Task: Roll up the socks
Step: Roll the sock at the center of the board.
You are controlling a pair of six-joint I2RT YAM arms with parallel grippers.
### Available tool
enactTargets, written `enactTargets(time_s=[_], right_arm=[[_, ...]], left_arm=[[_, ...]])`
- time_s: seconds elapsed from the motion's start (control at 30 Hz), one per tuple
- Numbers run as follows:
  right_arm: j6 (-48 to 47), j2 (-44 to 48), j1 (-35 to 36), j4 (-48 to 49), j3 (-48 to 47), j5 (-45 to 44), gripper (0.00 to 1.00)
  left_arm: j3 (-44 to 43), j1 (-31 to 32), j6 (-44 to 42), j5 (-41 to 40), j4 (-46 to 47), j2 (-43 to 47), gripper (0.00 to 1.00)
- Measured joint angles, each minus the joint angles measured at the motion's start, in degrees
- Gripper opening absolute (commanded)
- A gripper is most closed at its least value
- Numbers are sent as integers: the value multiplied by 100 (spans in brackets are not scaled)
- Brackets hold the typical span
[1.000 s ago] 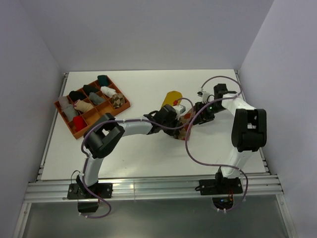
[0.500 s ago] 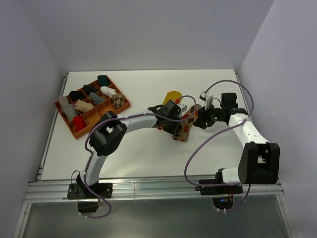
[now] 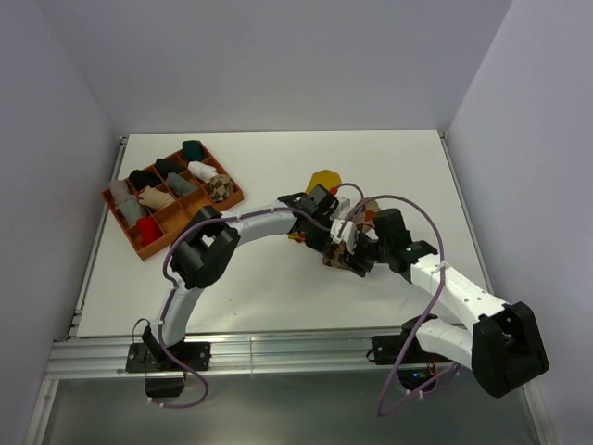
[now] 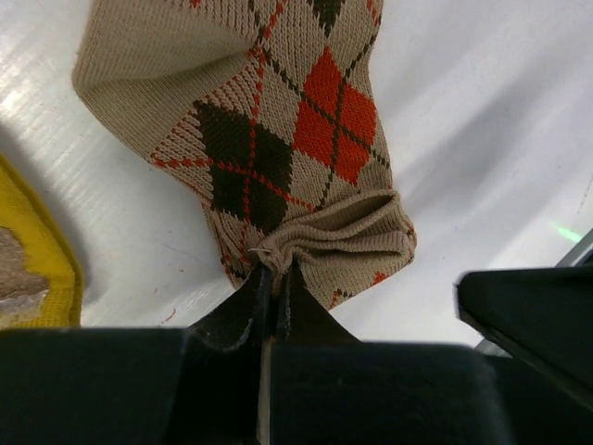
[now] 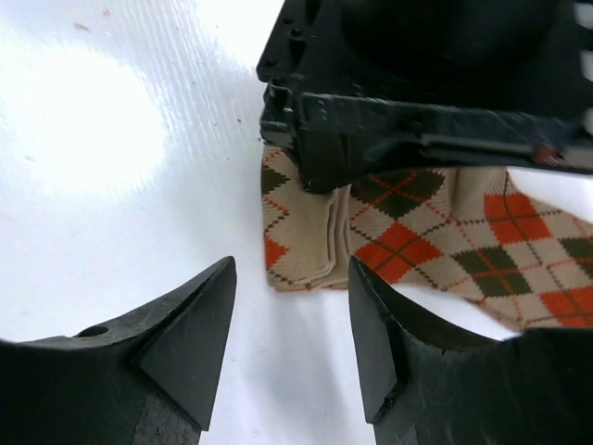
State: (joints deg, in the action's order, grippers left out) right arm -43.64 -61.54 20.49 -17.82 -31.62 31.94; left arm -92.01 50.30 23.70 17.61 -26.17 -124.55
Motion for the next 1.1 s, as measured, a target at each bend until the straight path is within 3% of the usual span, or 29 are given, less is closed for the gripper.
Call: enactTargets(time_s=[0.43,0.73,0.83,0.97,1.1], right_arm=[[-295,-835,1073,831,125,-1292,58],[-289,-1449,1228,859,31,-1733,52],[-243,-1526,1239,841,-35,-1823,47],[-195,-1700,1250,682,-227,-1895,29],[-166,-1790,1252,404,-415,-1853,24]], left_arm=[[37,-68,-4,295,-20,-20,1],[39,-63,-4,352,-57,-20,2],[50,-83,-4,376,-52,-20,4],[90,-140,-26,481,-31,-20,13],[199,-212,114,610,83,7,23]])
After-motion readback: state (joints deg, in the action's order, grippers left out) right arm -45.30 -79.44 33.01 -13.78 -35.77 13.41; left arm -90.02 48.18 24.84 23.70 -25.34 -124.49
